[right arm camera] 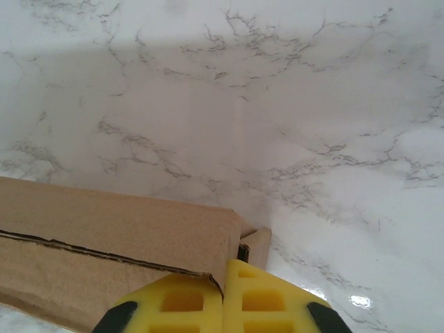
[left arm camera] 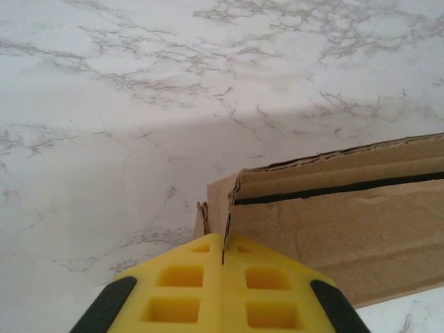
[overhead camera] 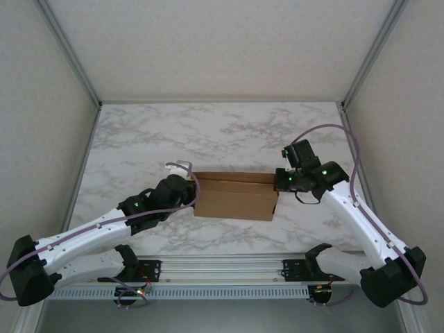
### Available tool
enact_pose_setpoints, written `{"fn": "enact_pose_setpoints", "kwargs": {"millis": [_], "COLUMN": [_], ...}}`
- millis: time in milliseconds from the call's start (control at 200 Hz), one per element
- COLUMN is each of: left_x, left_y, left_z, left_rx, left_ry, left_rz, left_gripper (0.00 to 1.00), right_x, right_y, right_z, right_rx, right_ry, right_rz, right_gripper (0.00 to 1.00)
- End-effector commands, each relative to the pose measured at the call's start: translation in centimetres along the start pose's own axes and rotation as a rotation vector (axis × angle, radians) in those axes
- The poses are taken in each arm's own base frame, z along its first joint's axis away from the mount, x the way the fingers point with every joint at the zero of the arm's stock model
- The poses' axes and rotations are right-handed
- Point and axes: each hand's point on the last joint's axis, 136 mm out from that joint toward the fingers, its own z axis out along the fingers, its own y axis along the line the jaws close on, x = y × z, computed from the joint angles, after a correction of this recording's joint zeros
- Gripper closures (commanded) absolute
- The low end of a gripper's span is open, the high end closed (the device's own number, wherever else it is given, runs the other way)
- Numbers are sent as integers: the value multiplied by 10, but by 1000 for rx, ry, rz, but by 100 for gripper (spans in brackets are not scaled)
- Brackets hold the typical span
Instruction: Fold the paper box
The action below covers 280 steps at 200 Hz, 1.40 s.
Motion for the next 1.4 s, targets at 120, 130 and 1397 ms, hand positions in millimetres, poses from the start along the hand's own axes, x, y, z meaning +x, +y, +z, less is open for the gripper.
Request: {"fn": "enact_pose_setpoints", "kwargs": {"millis": [120,130,1397], "left_x": [38,38,64], "left_y": [20,20,36], "left_z": [4,4,5], "left_rx": [-73,-75,-164], "left_ry": [98,96,-29], "left_rz": [8,5,-5], "left_gripper": [100,100,100], "right_x": [14,14,13], "right_y": [-16,-15,15], "right_z": [8,7,-39], "right_rx": [38,36,-167], "right_ry": [-89,-97,-515], "right_rz": [-12,-11,-260], "right_gripper": [100,100,55]}}
